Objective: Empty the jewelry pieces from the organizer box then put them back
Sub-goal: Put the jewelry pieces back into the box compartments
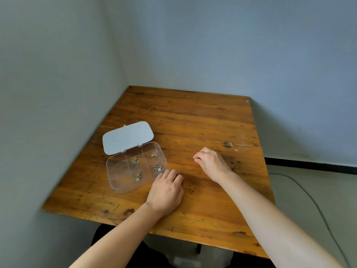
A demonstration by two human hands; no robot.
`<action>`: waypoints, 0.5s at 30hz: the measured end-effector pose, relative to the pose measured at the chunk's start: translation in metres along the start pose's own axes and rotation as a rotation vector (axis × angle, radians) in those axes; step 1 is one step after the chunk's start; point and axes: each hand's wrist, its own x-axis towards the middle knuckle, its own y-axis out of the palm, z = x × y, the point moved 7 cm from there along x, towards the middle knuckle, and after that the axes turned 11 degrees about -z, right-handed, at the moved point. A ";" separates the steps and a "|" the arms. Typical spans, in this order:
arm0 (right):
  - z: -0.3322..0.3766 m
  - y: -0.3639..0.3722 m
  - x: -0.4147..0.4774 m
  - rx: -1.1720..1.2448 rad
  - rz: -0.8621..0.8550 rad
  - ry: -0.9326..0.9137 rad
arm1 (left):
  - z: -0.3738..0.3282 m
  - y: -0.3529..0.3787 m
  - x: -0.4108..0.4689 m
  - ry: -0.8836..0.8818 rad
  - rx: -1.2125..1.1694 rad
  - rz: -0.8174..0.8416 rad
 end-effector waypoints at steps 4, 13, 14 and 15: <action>-0.035 -0.015 0.002 -0.023 -0.041 0.113 | -0.010 0.015 0.027 0.050 0.029 0.016; -0.129 -0.050 0.014 0.028 -0.268 0.436 | 0.002 0.051 0.077 -0.145 0.017 0.141; -0.132 -0.050 0.019 0.042 -0.280 0.441 | 0.004 0.054 0.078 -0.167 0.010 0.152; -0.133 -0.050 0.027 0.053 -0.292 0.441 | 0.006 0.056 0.078 -0.183 0.007 0.153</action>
